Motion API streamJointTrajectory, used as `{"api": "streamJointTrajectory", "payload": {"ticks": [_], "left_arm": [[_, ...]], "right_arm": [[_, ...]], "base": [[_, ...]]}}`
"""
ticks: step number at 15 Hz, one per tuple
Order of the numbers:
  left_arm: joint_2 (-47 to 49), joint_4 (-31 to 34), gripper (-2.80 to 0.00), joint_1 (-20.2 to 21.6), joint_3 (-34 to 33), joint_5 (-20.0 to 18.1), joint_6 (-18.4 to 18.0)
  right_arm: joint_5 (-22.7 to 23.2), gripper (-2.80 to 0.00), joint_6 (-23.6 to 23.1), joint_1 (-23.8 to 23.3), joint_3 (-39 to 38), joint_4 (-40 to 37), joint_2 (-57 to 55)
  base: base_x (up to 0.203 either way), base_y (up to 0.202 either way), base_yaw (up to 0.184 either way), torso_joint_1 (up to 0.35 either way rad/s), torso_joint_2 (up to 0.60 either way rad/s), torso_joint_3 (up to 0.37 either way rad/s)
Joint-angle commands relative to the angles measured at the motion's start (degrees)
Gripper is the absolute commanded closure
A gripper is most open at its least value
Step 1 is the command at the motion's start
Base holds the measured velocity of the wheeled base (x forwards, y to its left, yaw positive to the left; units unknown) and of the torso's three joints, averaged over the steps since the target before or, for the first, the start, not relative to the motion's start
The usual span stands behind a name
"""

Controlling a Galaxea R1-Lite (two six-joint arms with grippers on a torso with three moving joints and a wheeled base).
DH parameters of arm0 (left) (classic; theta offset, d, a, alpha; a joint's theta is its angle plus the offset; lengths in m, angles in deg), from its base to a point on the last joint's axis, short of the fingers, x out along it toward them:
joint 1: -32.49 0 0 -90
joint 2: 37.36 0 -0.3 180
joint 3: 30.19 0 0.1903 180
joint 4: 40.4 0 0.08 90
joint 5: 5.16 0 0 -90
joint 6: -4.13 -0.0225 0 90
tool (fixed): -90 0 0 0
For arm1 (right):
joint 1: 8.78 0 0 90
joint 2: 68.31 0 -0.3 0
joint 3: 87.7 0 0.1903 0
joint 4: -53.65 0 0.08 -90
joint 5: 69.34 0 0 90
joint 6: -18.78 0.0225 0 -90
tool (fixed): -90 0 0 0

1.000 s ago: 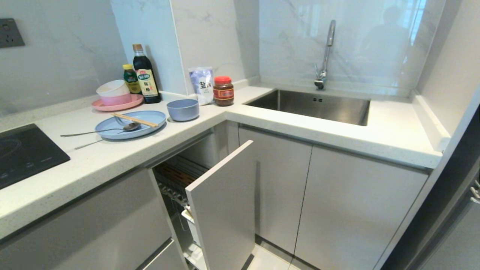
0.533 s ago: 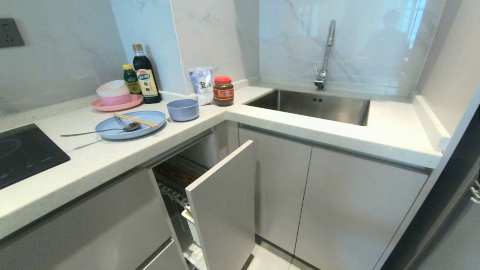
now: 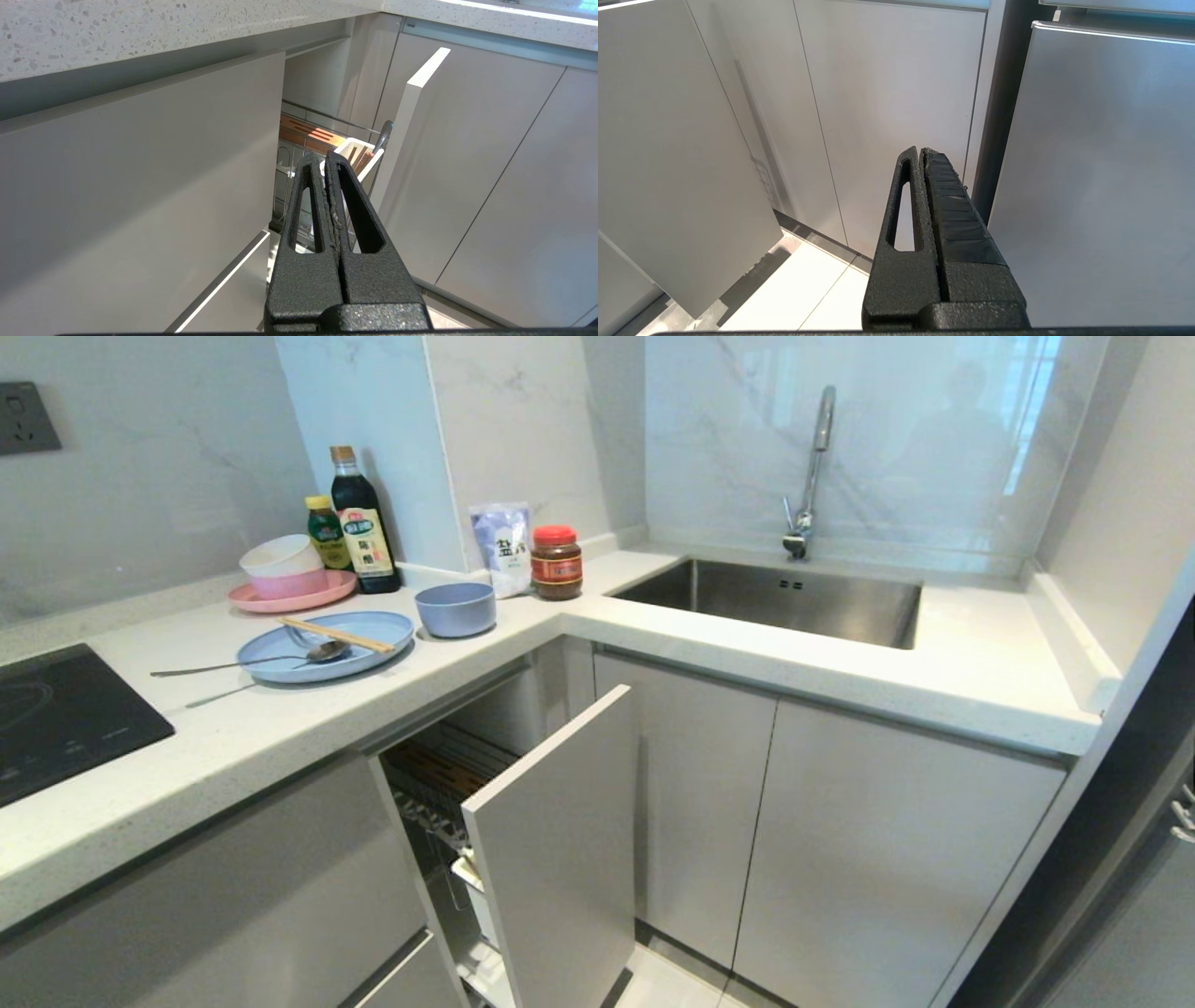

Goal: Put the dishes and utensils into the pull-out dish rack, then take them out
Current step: Open the cupboard

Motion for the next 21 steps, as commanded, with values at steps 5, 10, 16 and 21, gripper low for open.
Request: {"api": "streamJointTrajectory", "payload": {"ticks": [5,10,16,21], "left_arm": [[0.1,-0.7,0.0,0.0,2.1,-0.3,-0.2],[4.3,10.4,0.0,0.0,24.4,-0.6,-0.2],[29.9,8.9,0.0,-1.7,45.1,-0.3,0.0],[52.5,6.1,0.0,-4.5,64.6,-0.6,-0.6]], "right_arm": [[0.0,0.0,0.0,0.0,-0.1,0.0,0.2],[0.0,0.0,0.0,0.0,-0.1,0.0,0.1],[0.0,0.0,0.0,0.0,-0.1,0.0,0.2],[0.0,0.0,0.0,0.0,-0.1,0.0,0.2]], "base": [[0.0,0.0,0.0,0.0,0.0,0.0],[0.0,0.0,0.0,0.0,0.0,0.0],[0.0,0.0,0.0,0.0,0.0,0.0],[0.0,0.0,0.0,0.0,0.0,0.0]]}}
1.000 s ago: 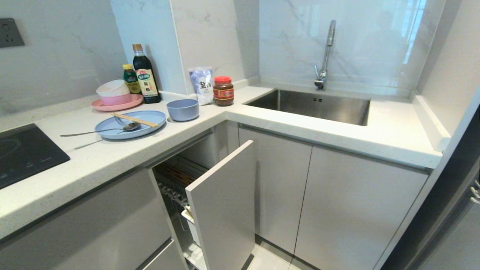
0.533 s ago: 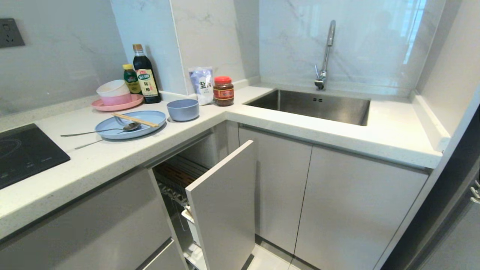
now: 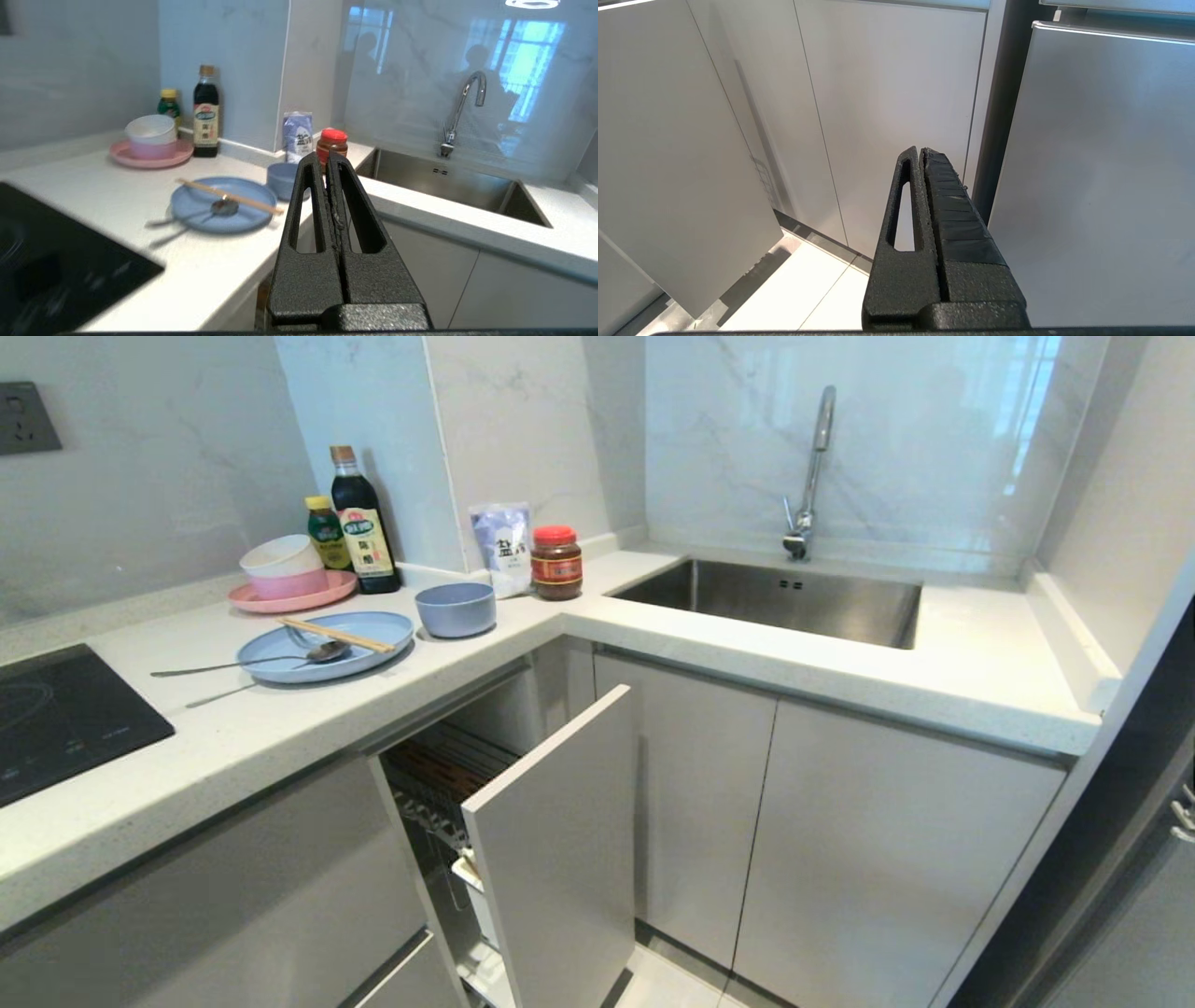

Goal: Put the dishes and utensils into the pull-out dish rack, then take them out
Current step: Open the cupboard

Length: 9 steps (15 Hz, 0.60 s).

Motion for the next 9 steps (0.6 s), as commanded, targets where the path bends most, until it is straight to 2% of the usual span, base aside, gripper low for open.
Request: {"api": "streamJointTrajectory", "payload": {"ticks": [1,5,7,9], "left_arm": [[14.9,-0.1,0.0,-1.1,6.9,0.0,-0.7],[27.6,3.3,0.0,-1.8,13.5,0.0,-1.5],[31.7,12.3,0.0,-3.7,20.4,0.1,-0.9],[36.0,27.7,0.0,-6.2,27.8,0.1,-0.7]], "right_arm": [[0.0,0.0,0.0,0.0,-0.1,0.0,0.2],[0.0,0.0,0.0,0.0,-0.1,0.0,0.2],[0.0,0.0,0.0,0.0,-0.1,0.0,0.2],[0.0,0.0,0.1,0.0,-0.1,0.0,0.2]], "base": [[0.0,0.0,0.0,0.0,0.0,0.0],[0.0,0.0,0.0,0.0,0.0,0.0],[0.0,0.0,0.0,0.0,0.0,0.0],[0.0,0.0,0.0,0.0,0.0,0.0]]}}
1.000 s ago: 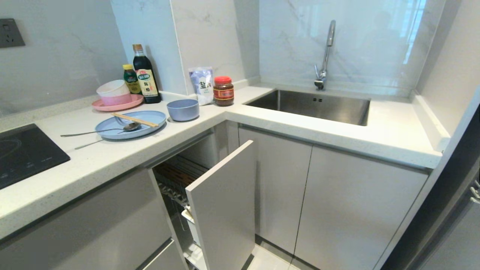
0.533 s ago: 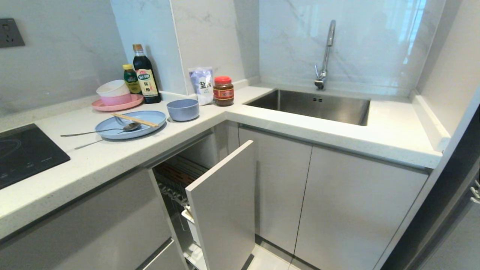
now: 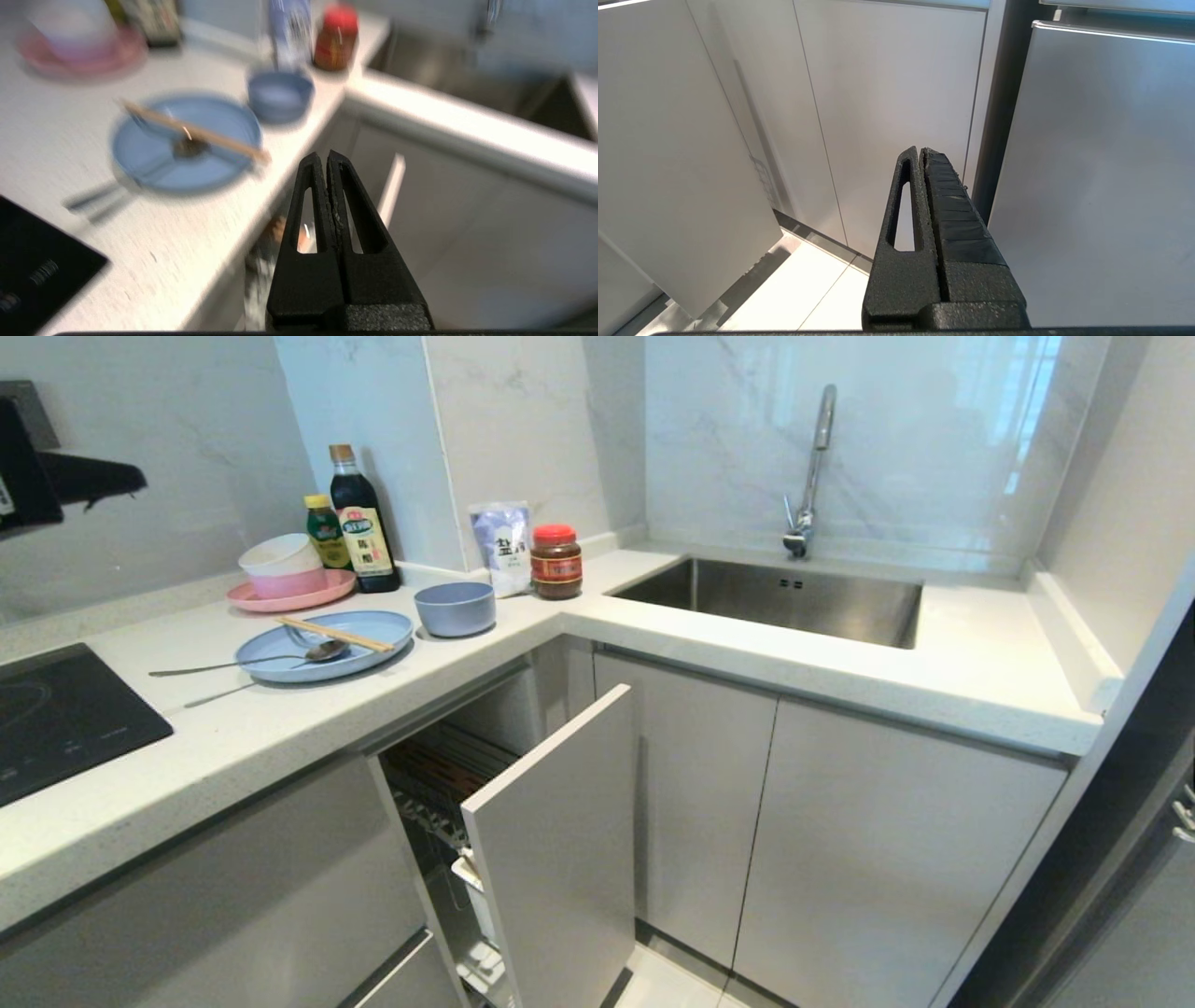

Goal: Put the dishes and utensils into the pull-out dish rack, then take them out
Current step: Open the cupboard

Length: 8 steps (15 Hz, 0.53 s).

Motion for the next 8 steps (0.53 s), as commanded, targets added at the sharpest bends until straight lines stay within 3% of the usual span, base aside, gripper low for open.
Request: {"api": "streamJointTrajectory", "payload": {"ticks": [1,3,8], "left_arm": [[8.4,17.7,0.0,-3.5,8.5,-0.1,0.2],[13.2,21.8,0.0,-7.9,11.0,-0.1,1.0],[25.1,22.9,0.0,-9.0,13.4,0.3,1.7]], "right_arm": [[0.0,0.0,0.0,0.0,-0.1,0.0,0.2],[0.0,0.0,0.0,0.0,-0.1,0.0,0.1],[0.0,0.0,0.1,0.0,-0.1,0.0,0.1]], "base": [[0.0,0.0,0.0,0.0,0.0,0.0],[0.0,0.0,0.0,0.0,0.0,0.0],[0.0,0.0,0.0,0.0,0.0,0.0]]}}
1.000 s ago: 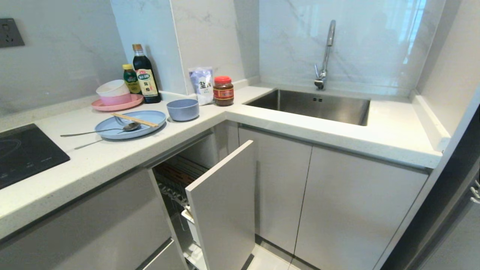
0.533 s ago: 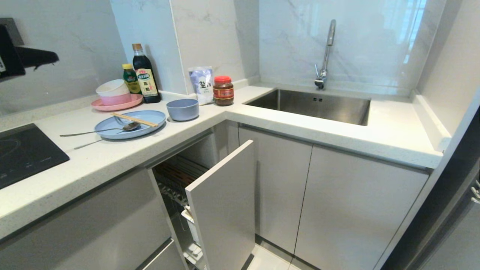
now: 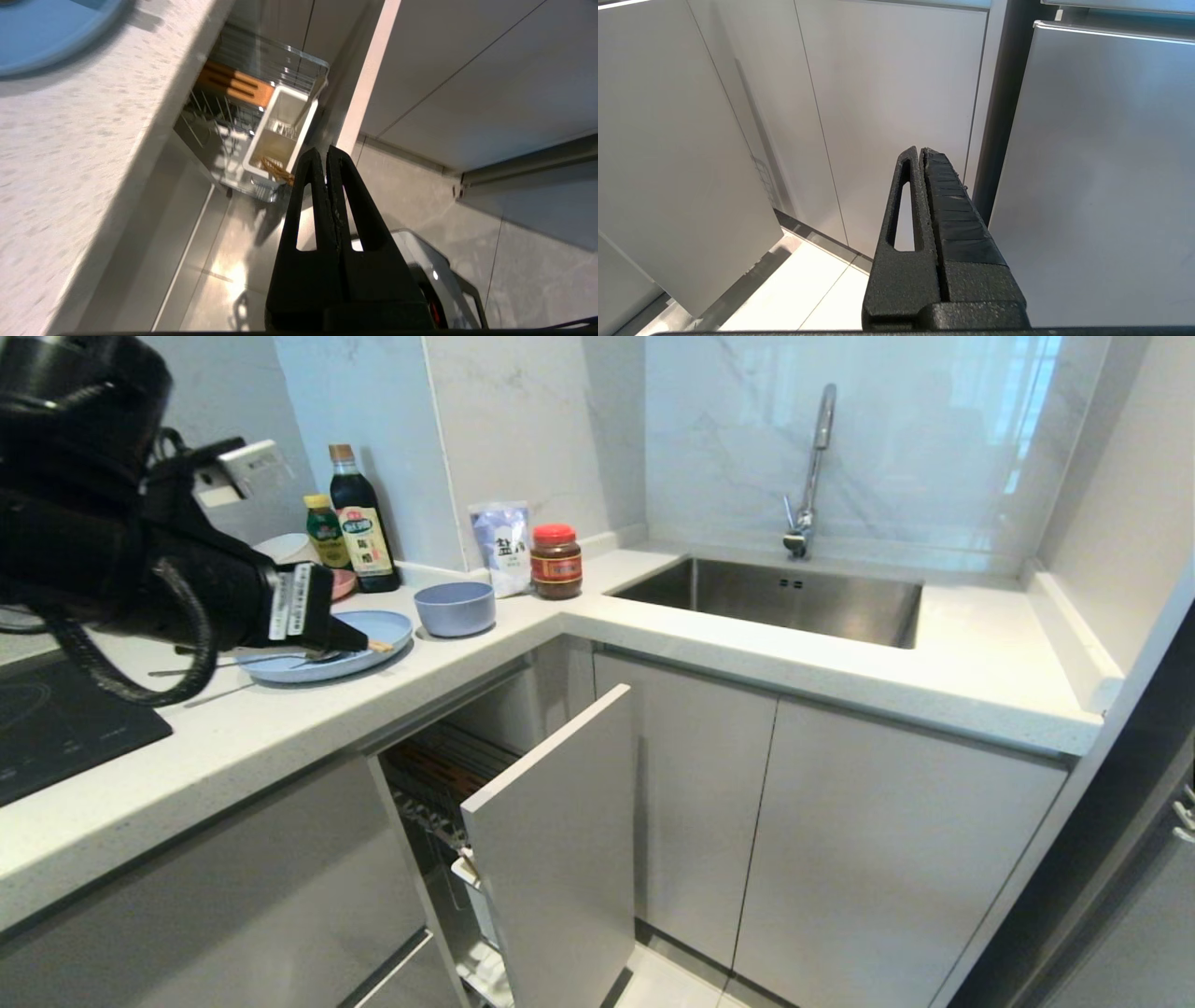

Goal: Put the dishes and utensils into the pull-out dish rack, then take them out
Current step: Open the cupboard

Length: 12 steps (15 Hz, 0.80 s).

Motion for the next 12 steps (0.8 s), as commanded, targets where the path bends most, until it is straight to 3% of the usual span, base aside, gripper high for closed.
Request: {"api": "streamJointTrajectory", "payload": {"ticks": [1,5,12], "left_arm": [[8.2,0.3,0.0,-0.2,1.3,0.1,0.1],[16.3,0.1,0.0,-0.7,3.3,-0.3,1.0],[26.7,-0.1,0.0,-1.6,10.9,-0.2,10.1]], "right_arm": [[0.0,0.0,0.0,0.0,-0.1,0.0,0.1],[0.0,0.0,0.1,0.0,-0.1,0.0,0.2],[0.0,0.0,0.0,0.0,-0.1,0.0,0.2]], "base": [[0.0,0.0,0.0,0.0,0.0,0.0],[0.0,0.0,0.0,0.0,0.0,0.0],[0.0,0.0,0.0,0.0,0.0,0.0]]}}
